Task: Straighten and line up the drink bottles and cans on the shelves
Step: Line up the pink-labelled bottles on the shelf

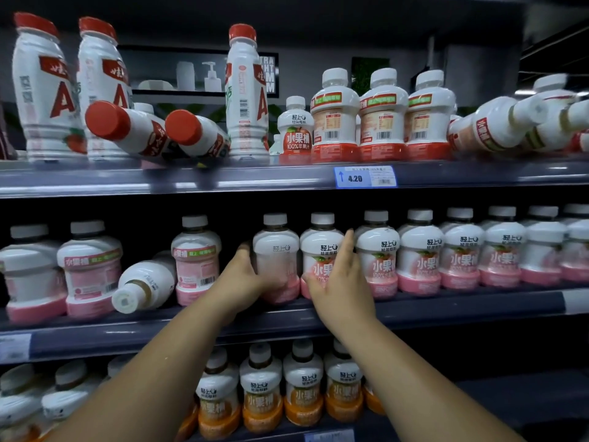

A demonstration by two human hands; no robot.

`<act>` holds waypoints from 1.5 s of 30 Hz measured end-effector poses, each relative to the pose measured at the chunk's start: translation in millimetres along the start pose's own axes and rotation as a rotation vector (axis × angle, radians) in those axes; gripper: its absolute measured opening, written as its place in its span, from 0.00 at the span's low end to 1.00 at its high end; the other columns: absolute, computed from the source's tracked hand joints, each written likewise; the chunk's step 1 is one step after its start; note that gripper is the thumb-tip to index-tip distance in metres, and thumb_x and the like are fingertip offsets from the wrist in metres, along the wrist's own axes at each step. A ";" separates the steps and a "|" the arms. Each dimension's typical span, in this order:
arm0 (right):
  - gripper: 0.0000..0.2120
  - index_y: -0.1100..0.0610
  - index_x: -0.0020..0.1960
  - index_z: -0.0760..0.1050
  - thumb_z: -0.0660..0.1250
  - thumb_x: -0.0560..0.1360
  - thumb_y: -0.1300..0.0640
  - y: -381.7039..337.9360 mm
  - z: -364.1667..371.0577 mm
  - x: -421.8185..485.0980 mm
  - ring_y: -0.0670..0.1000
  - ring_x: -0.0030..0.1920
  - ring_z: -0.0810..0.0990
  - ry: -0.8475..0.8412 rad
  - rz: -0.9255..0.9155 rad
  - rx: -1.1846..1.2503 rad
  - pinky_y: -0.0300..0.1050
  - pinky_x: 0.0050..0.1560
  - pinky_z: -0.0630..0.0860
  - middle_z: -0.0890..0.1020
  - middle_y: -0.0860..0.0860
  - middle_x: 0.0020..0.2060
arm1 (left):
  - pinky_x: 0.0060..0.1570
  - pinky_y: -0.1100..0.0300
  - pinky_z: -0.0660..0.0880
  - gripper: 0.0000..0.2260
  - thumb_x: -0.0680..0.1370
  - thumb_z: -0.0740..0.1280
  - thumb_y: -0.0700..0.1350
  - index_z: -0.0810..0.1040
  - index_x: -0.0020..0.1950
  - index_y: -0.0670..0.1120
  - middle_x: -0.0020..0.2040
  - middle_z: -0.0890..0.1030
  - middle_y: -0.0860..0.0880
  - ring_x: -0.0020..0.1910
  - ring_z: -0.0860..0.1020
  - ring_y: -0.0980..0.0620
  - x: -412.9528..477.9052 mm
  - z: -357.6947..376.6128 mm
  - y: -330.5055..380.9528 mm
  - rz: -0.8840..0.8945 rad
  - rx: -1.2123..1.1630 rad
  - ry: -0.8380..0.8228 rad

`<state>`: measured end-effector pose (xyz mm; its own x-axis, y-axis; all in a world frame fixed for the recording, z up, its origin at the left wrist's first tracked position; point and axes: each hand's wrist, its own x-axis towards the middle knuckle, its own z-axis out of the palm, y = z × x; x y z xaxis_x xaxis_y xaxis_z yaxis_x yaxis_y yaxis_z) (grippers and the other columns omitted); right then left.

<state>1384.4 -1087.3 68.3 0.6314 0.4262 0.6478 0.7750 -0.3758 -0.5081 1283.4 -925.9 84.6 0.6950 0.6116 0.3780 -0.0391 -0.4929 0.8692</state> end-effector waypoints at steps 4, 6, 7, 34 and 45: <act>0.48 0.55 0.80 0.33 0.66 0.78 0.44 0.6 -4.4 -2.4 0.56 0.72 0.67 0.018 0.015 0.010 0.49 0.64 0.72 0.59 0.54 0.78 | 0.57 0.44 0.79 0.34 0.57 0.81 0.49 0.74 0.60 0.46 0.53 0.85 0.47 0.53 0.84 0.48 6.7 -3.5 -3.0 -0.040 -0.048 -0.102; 0.47 0.55 0.80 0.35 0.66 0.79 0.44 0.9 -5.0 -4.0 0.56 0.72 0.67 0.032 0.020 -0.010 0.50 0.64 0.72 0.60 0.54 0.78 | 0.57 0.44 0.79 0.34 0.57 0.80 0.49 0.74 0.60 0.45 0.53 0.85 0.47 0.53 0.84 0.48 7.6 -3.3 -2.1 -0.038 -0.046 -0.130; 0.46 0.55 0.80 0.36 0.66 0.79 0.45 1.1 -5.2 -4.8 0.57 0.72 0.68 0.039 0.024 -0.019 0.50 0.64 0.72 0.61 0.54 0.78 | 0.57 0.44 0.79 0.32 0.59 0.80 0.48 0.74 0.60 0.45 0.53 0.85 0.47 0.53 0.84 0.48 7.2 -2.5 -1.6 -0.034 -0.044 -0.143; 0.48 0.50 0.80 0.45 0.74 0.72 0.47 -146.4 100.2 -10.0 0.61 0.66 0.72 -0.168 -0.198 0.124 0.52 0.63 0.72 0.66 0.58 0.71 | 0.58 0.71 0.64 0.26 0.68 0.75 0.40 0.75 0.65 0.51 0.59 0.74 0.56 0.61 0.72 0.57 -84.7 -163.7 -18.1 0.448 0.570 0.206; 0.60 0.50 0.79 0.41 0.81 0.64 0.51 -140.7 100.8 6.6 0.52 0.62 0.76 -0.357 0.067 0.424 0.45 0.64 0.72 0.74 0.53 0.68 | 0.59 0.75 0.54 0.30 0.69 0.71 0.33 0.71 0.70 0.48 0.68 0.68 0.52 0.68 0.66 0.54 -83.2 -169.3 -41.9 0.330 0.640 0.206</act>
<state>1282.2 -948.6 86.9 0.5925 0.6925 0.4115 0.6294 -0.0792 -0.7730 1105.7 -851.4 70.7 0.5689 0.4423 0.6933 0.2467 -0.8960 0.3692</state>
